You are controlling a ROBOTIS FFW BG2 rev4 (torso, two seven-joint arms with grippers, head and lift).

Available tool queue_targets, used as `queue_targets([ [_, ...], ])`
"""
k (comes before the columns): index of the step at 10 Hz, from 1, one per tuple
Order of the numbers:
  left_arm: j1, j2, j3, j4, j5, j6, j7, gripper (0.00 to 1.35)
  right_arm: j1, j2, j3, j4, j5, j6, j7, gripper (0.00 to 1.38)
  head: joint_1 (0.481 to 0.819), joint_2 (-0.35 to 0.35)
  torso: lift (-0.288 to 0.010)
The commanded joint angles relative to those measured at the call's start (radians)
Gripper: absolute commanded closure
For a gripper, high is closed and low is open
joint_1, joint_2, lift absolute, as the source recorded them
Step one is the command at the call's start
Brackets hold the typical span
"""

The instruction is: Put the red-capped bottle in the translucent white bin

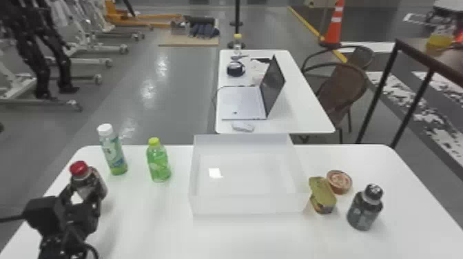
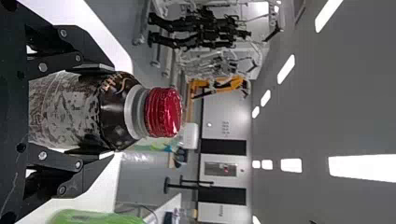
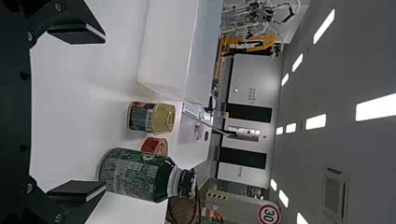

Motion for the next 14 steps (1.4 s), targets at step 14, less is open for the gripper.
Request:
queue_targets([
  [14,-0.365,-0.225,-0.245,0.144,0.044,0.307,-0.769,1.08,0.004,0.001,-0.005,0.018,0.006,0.0,-0.001,0.18,0.549,0.0,-0.1],
])
